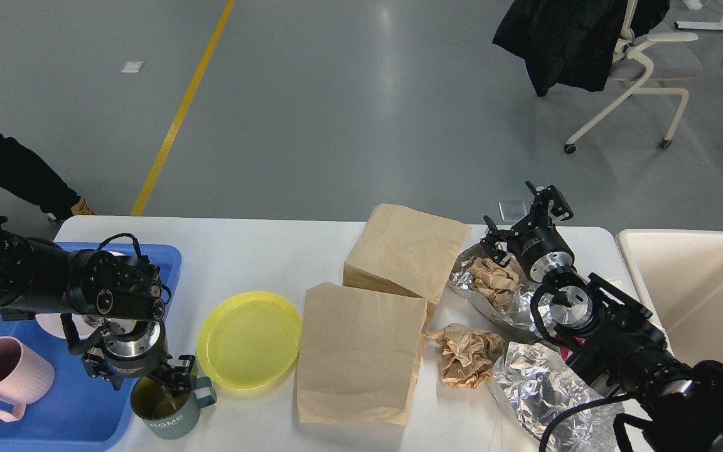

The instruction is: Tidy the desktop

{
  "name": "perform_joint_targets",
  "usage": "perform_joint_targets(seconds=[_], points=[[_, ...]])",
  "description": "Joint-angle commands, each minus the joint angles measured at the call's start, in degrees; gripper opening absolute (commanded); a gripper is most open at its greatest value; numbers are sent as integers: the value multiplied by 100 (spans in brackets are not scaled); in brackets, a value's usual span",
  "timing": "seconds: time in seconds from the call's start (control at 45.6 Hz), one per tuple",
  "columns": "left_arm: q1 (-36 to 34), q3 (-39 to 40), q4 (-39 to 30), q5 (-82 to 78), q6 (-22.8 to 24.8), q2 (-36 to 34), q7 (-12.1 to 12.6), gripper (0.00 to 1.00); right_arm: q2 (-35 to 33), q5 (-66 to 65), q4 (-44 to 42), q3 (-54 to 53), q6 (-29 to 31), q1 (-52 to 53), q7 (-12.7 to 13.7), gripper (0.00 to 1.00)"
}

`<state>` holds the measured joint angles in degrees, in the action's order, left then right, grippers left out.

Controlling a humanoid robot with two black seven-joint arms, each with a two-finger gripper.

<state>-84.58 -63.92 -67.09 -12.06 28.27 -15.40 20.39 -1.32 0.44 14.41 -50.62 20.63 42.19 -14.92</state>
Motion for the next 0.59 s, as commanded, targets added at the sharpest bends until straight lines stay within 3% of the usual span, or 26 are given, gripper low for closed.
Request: perform_joint_targets(seconds=[0.0, 0.153, 0.219, 0.329, 0.526, 0.548, 0.57], points=[[3, 11, -6, 20, -14, -15, -18, 89, 0, 0, 0, 0, -6, 0, -3, 100], [3, 20, -6, 20, -14, -15, 0, 89, 0, 0, 0, 0, 3, 0, 6, 100], [3, 20, -6, 11, 3, -15, 18, 84, 0, 0, 0, 0, 3, 0, -3, 100], [-6, 20, -6, 2, 213, -7, 79, 53, 0, 0, 0, 0, 3, 0, 6, 100], [-6, 20, -6, 20, 539, -7, 176, 11, 0, 0, 0, 0, 3, 0, 6, 100], [3, 20, -6, 20, 557, -7, 202, 2, 0, 0, 0, 0, 3, 0, 6, 100], [3, 20, -6, 20, 557, -7, 220, 0, 0, 0, 0, 0, -6, 0, 6, 100]])
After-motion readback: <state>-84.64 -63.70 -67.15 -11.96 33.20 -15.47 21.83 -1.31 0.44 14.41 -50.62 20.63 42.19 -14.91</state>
